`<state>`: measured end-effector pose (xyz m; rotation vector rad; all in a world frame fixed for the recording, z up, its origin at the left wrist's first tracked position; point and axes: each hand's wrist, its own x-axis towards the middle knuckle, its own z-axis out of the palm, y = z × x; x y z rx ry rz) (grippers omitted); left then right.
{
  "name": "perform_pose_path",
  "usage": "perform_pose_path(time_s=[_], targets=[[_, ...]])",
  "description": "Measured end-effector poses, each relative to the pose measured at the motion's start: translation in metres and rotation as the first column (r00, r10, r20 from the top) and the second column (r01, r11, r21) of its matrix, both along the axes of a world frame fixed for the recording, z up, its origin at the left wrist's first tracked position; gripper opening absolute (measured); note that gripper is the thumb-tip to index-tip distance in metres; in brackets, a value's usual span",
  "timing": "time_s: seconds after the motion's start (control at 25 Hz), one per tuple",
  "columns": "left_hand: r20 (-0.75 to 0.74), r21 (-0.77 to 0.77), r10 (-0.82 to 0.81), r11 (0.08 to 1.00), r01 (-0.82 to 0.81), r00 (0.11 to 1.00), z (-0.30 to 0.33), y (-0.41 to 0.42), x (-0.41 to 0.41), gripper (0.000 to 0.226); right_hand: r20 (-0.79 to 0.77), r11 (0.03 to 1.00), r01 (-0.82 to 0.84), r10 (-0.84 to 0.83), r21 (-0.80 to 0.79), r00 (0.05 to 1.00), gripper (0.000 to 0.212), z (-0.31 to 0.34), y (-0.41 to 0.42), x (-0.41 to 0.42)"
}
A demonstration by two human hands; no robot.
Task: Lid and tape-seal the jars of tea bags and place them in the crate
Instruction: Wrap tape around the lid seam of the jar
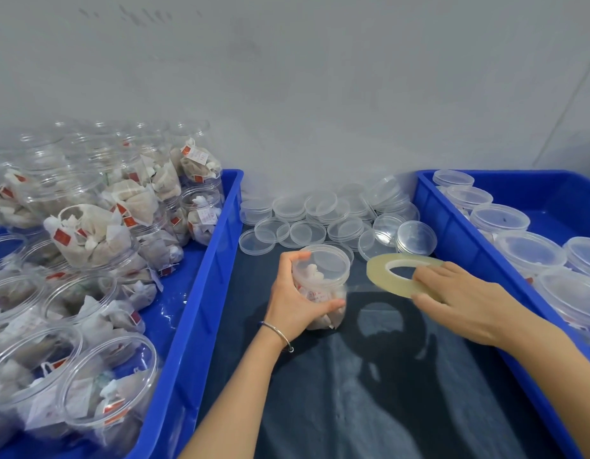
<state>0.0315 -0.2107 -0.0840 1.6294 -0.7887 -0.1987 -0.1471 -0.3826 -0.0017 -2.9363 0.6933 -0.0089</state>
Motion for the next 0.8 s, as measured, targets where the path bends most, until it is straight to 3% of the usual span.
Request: perform_pose_path(time_s=[0.24,0.44,0.56,0.8], targets=[[-0.036,0.007,-0.065,0.998,0.065,0.997,-0.006,0.008,0.004,0.081,0.026,0.997,0.058,-0.057,-0.041,0.998,0.02,-0.016,-0.009,0.026],[-0.042,0.013,-0.085,0.996,0.085,0.996,-0.006,0.01,0.006,0.082,0.143,0.986,0.11,-0.092,-0.122,0.985,0.04,-0.024,-0.014,0.038],[-0.055,0.016,-0.102,0.995,0.103,0.993,-0.005,0.012,0.006,0.081,0.132,0.975,0.132,-0.109,-0.179,0.985,0.044,-0.025,-0.014,0.045],[-0.076,0.037,-0.162,0.986,0.165,0.984,-0.002,0.018,0.006,0.082,0.153,0.979,0.107,-0.08,-0.176,0.985,0.041,-0.021,0.0,0.072]])
